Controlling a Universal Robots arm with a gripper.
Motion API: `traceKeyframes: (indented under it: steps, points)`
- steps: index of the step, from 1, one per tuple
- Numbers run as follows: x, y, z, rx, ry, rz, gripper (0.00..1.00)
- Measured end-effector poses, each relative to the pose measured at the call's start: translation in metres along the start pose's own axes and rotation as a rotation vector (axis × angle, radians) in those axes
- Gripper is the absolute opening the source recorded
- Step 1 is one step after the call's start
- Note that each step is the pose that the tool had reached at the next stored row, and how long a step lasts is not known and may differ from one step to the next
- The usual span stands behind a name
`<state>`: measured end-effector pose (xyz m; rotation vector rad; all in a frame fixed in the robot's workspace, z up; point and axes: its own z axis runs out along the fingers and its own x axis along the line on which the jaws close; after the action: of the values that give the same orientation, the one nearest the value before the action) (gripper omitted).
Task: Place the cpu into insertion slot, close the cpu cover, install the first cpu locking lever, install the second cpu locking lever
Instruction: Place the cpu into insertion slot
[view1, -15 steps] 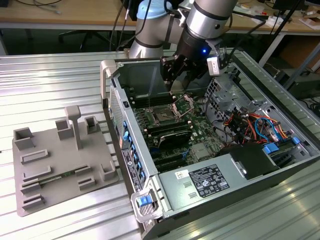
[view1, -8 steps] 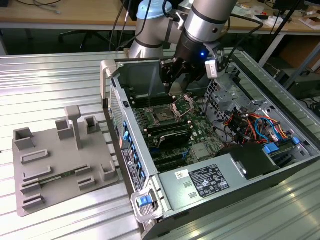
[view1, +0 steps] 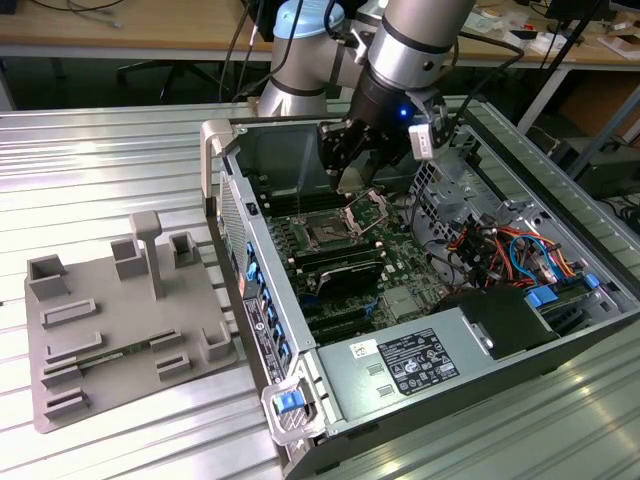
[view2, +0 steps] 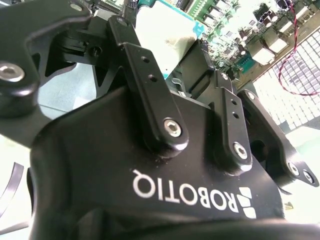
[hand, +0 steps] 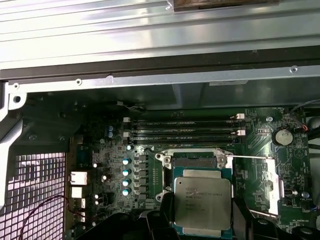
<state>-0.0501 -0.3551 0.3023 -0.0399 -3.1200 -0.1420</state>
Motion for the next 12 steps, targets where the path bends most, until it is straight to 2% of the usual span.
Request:
traceKeyframes:
  steps: [12]
  points:
    - [-0.0001, -0.0003, 0.0031, -0.0001, -0.0001, 0.000, 0.55]
